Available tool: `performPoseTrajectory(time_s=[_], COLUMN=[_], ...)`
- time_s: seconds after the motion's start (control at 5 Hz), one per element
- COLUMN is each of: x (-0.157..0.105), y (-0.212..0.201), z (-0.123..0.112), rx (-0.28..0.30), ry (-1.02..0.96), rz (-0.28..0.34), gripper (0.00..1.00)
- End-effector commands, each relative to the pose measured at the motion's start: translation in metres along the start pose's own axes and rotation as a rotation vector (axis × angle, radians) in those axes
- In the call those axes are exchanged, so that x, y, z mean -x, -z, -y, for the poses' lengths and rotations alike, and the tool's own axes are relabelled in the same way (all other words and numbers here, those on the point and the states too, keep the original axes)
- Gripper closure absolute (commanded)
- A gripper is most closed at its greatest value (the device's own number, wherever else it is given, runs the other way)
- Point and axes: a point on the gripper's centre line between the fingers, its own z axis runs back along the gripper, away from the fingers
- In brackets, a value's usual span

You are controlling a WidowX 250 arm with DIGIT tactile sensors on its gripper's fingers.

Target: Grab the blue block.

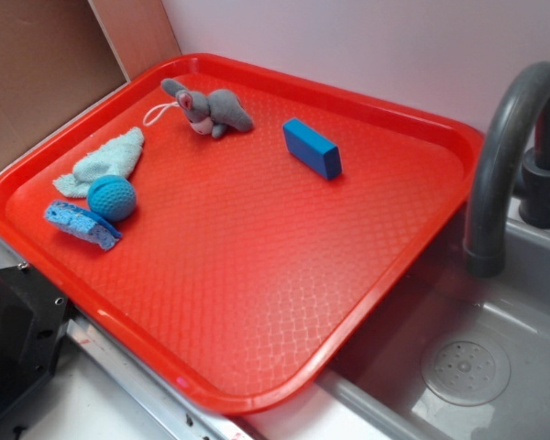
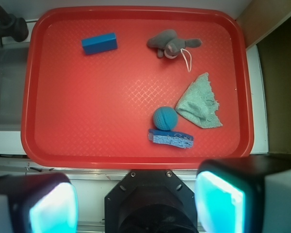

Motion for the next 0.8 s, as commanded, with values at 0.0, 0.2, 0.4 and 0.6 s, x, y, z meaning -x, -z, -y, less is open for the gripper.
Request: performPoseTrajectory(time_s=[0.0,0.2,0.4,0.6], x=[0.000,-0.012,-0.044,-0.069], y=[0.000,-0.001,0.020,0.044], z=[0.000,-0.011,-0.019,-0.022], rx=[0.000,0.049,0.080,0.000], ry=[0.000,-0.251,-0.507,-0.750], rz=[0.000,0.068,0.077,0.071], gripper=[0.00,0.00,0.00,0.00])
